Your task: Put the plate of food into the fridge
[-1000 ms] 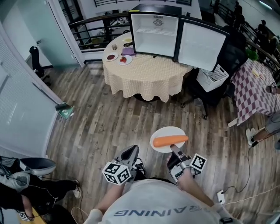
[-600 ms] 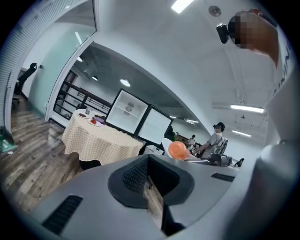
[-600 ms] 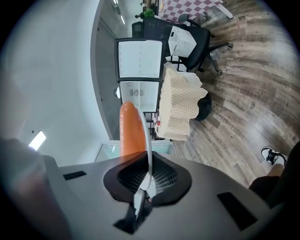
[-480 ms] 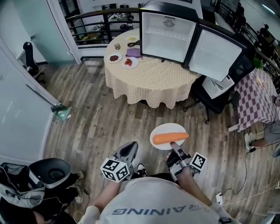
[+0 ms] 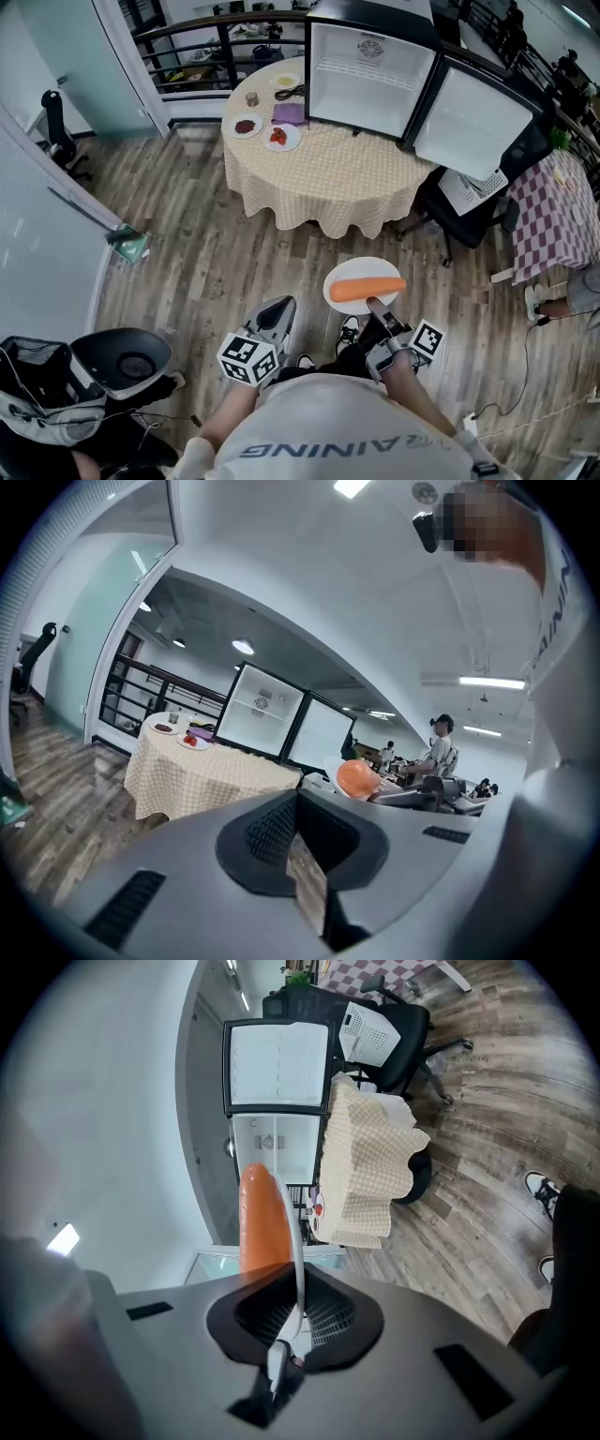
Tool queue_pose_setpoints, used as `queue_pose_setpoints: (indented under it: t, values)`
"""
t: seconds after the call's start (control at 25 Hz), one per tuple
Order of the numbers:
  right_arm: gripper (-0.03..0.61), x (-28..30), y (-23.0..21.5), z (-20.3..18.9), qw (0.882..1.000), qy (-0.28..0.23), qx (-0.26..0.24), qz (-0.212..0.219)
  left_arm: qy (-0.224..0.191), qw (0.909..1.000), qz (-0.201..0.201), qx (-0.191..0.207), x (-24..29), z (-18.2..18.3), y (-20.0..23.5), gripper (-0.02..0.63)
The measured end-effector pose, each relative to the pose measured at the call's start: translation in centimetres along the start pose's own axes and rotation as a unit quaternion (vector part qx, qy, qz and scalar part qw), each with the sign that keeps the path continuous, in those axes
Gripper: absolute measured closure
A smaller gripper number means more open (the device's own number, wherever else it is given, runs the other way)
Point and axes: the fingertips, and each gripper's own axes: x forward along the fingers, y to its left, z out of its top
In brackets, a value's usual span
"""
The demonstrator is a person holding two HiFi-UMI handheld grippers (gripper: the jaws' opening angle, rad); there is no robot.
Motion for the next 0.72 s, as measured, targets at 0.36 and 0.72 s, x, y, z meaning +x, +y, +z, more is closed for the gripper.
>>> queue_pose_setpoints:
  t: [0.36, 0.72]
  values:
    - [0.545, 6.9, 0.5, 4.7, 1.0, 0.029, 0.006, -0.002, -0.008, 0.9991, 0.037, -0.021, 5.4, 2.7, 4.5, 0.607]
    - [0.545, 12.8, 2.4, 12.0, 0.998, 0.057, 0.006, 0.002, -0.009, 0.9972, 0.069, -0.027, 12.4, 6.2, 6.0, 0.607]
